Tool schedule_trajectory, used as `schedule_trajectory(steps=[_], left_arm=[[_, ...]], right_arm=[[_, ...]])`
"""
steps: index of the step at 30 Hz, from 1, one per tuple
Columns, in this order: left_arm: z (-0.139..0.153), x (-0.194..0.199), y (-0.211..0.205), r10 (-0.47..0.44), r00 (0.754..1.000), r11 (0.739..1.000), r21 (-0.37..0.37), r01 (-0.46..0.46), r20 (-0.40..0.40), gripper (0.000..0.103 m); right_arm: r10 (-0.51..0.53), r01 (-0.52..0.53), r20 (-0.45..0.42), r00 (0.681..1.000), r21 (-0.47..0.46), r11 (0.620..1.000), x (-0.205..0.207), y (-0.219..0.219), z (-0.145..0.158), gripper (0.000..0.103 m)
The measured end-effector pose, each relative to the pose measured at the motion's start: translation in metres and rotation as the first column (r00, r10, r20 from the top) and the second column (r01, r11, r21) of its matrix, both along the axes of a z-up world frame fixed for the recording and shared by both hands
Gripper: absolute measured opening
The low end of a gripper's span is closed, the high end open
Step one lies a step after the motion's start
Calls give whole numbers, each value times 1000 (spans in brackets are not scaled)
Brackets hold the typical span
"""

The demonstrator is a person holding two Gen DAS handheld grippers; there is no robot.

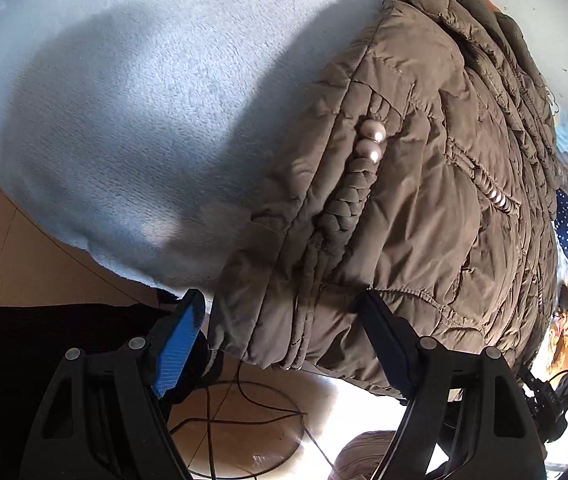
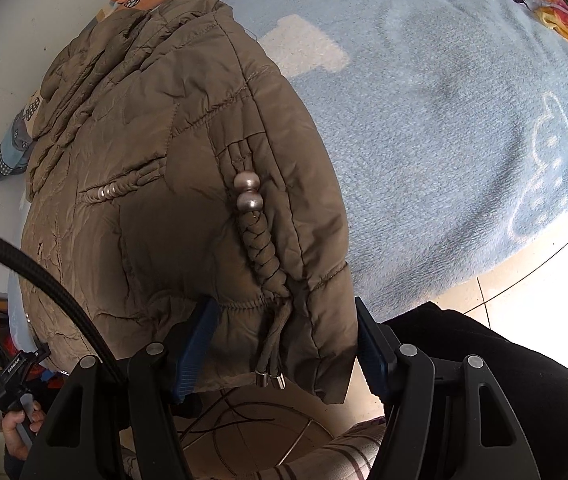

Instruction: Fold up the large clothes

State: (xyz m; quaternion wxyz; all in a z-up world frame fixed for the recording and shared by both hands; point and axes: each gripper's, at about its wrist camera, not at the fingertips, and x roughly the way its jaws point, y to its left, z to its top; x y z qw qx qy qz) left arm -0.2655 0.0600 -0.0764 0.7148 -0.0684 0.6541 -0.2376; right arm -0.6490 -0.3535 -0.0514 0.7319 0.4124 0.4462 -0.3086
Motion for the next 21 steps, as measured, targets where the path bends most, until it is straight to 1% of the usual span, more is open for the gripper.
schedule_trajectory(steps=[2,3,4,5,6,7,8,9,10,12,13,15,16,18,19,20,21], left_arm=[[1,2,4,-6,1000,1000,2,6,7,79],[2,1,4,-12,1000,1000,-3,12,8,76],[5,1,5,-20,1000,1000,-11,20,10,72],[7,-3,-13,-27,1000,1000,-12,27,11,67],[9,-6,-13,-35,999,999,-8,35,17,61],[13,-9,-13,-44,998,999,-3,44,32,57],[17,-15,-28,-48,998,999,11,48,45,48],[22,-19,-29,-48,997,999,19,47,61,39],[27,-23,-30,-54,995,998,34,52,89,37],[36,-32,-35,-69,986,997,52,62,149,30],[40,-36,-38,-86,980,995,65,75,181,29],[41,-40,-45,-106,975,993,71,94,193,28],[40,-40,-46,-102,974,994,61,91,201,28],[35,-34,-49,-95,976,995,56,86,197,28],[33,-33,-52,-94,976,995,57,85,194,28],[29,-30,-53,-93,977,995,63,82,192,31],[25,-24,-51,-89,977,994,76,75,192,37]], right_arm=[[-3,3,3,1000,0,1000,-1,0,0,71],[-3,3,4,1000,0,1000,-1,0,0,69],[-1,1,5,1000,0,1000,1,0,-1,62],[3,-3,3,1000,-1,1000,1,1,-1,48],[4,-4,-2,1000,-7,1000,2,2,0,39],[4,-4,-12,1000,-16,1000,2,2,0,24],[7,-7,-9,1000,-19,1000,1,3,1,19],[12,-12,-1,1000,-22,1000,1,3,2,17],[17,-17,5,1000,-32,999,1,5,5,15],[33,-33,11,999,-56,998,-3,7,9,14],[34,-33,13,999,-59,998,-4,8,10,14],[26,-25,14,1000,-46,999,-4,6,7,14],[20,-19,14,1000,-37,999,-4,4,6,15],[24,-23,7,1000,-30,999,-1,2,3,21],[24,-24,-3,1000,-32,999,2,2,1,27],[25,-25,-12,1000,-31,999,4,1,0,29],[26,-27,-24,999,-29,999,7,1,-3,31]])
